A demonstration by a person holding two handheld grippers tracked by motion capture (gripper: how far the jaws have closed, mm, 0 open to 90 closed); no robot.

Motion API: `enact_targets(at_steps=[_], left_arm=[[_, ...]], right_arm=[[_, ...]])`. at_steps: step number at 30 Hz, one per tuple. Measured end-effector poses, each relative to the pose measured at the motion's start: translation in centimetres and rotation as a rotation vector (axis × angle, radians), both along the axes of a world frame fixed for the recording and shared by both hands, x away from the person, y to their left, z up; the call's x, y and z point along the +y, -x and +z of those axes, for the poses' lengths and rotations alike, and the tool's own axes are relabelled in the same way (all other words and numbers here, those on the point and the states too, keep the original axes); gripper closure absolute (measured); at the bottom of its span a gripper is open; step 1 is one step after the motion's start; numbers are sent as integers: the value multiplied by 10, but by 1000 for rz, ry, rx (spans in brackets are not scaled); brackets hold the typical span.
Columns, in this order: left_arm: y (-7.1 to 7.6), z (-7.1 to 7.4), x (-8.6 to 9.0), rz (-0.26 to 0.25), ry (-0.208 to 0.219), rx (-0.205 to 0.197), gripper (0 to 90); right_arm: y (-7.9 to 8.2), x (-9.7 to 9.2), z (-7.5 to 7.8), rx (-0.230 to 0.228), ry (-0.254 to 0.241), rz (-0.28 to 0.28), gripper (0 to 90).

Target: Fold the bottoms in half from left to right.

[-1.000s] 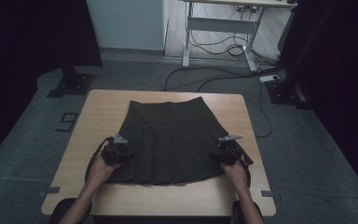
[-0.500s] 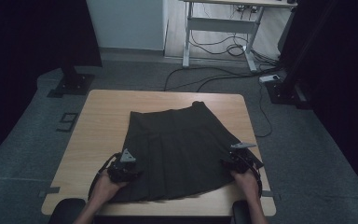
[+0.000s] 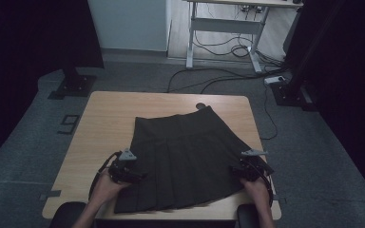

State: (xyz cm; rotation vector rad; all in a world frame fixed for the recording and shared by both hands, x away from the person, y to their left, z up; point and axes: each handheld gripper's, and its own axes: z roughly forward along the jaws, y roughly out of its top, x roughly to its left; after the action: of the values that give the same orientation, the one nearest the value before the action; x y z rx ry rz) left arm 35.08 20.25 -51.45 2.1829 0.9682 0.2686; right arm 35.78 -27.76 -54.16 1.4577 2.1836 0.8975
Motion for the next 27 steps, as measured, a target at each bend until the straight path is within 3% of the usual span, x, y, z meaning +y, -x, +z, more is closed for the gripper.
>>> enact_targets(at_steps=[4, 8, 11, 14, 15, 17, 22, 27], left_arm=[[-21, 7, 11, 51, 26, 3, 139], [-45, 13, 17, 81, 10, -5, 66], [-63, 17, 17, 106, -10, -32, 16], [-81, 20, 17, 123, -9, -43, 2], [-81, 20, 17, 123, -9, -43, 0], [-97, 22, 17, 138, -23, -70, 0], [-121, 18, 17, 160, -35, -89, 0], [-140, 2, 18, 209, -22, -62, 0]], right_arm=[[0, 1, -1, -7, -2, 1, 375], [0, 1, -1, -9, -2, 2, 370], [0, 1, -1, -10, -5, 4, 367], [0, 1, -1, -11, -6, 4, 363], [0, 1, -1, -11, -6, 4, 363], [0, 1, -2, -12, -7, 5, 360], [0, 1, -2, -15, -10, 9, 343], [1, 5, -3, -20, 12, 23, 295]])
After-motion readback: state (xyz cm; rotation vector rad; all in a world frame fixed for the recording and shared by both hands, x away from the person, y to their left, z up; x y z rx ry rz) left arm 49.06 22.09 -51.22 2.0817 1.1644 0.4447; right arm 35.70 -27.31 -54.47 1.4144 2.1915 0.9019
